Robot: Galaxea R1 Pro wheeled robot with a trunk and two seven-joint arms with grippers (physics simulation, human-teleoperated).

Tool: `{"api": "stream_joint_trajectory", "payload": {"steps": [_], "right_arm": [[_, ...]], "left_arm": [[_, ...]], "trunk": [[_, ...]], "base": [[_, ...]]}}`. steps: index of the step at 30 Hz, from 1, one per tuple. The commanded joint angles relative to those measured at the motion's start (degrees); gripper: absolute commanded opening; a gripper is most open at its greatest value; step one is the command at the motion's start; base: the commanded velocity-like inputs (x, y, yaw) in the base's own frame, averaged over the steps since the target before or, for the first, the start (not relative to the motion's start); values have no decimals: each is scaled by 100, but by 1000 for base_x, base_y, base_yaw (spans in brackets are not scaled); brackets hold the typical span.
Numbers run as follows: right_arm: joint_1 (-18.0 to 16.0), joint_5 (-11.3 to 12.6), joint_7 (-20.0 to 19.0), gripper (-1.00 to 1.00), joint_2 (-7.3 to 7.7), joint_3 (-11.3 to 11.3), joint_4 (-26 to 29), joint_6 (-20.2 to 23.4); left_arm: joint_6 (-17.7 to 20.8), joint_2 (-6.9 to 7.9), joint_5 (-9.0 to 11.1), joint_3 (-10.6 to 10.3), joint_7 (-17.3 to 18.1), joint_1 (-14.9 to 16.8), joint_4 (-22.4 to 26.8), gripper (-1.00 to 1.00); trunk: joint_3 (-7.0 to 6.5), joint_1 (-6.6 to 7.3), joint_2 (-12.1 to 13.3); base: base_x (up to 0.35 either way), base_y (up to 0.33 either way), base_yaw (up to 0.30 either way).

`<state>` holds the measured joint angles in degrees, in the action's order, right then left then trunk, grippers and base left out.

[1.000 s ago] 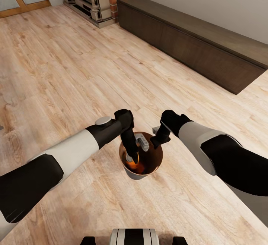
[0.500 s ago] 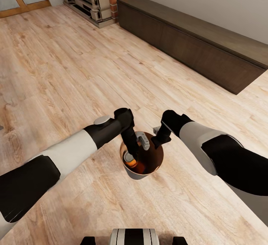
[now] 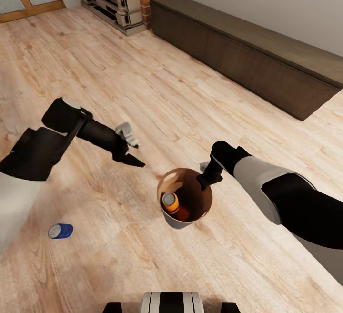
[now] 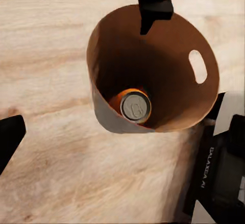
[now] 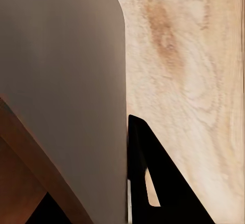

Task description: Put the three can of soda from the living room inside the tash can in the kitchen.

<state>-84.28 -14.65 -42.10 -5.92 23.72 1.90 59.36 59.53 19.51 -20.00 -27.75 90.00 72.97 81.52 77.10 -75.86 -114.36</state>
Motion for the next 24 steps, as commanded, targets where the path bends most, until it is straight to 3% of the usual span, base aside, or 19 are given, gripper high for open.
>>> {"api": "stream_joint_trajectory", "payload": {"steps": [1,3,4,6,7,8,11,13,15,20,24], "right_arm": [[2,155,-36,-100,26,-114,2,64],[5,155,-40,-100,150,-114,13,64],[6,155,-41,-100,184,-114,15,64],[11,155,-43,-100,357,-114,18,64],[12,155,-43,-100,411,-114,20,64],[15,159,-47,-100,673,-115,26,64],[30,163,-47,-100,1087,-201,35,64],[34,163,-46,-100,1172,-242,36,64],[83,164,-45,-100,1330,-296,47,64],[221,164,-47,-100,1520,-318,162,64],[618,164,-46,-100,1568,-469,548,64]], "left_arm": [[-6,89,70,242,0,-14,11,100],[-12,287,202,1242,0,-180,33,100],[-12,313,216,1508,0,-241,36,100],[-6,364,208,2511,0,-540,39,100],[-6,370,199,2722,0,-650,39,100],[-9,377,178,3288,-647,-1255,30,100],[-27,335,220,3601,-2679,-2326,14,100],[-37,273,244,3647,-3203,-2598,17,100],[-49,40,274,3758,-3915,-3011,52,100],[-20,-157,284,3925,-4280,-3227,62,100],[-98,-527,300,4309,-4496,-3475,133,100]], "trunk": [[0,0,0],[0,0,0],[0,0,0],[0,0,0],[0,0,0],[0,0,0],[0,0,0],[0,0,0],[0,0,0],[0,0,0],[0,0,0]], "base": [[0,0,0],[0,0,0],[0,0,0],[0,0,0],[0,0,0],[0,0,0],[0,0,0],[0,0,0],[0,0,0],[0,0,0],[0,0,0]]}}
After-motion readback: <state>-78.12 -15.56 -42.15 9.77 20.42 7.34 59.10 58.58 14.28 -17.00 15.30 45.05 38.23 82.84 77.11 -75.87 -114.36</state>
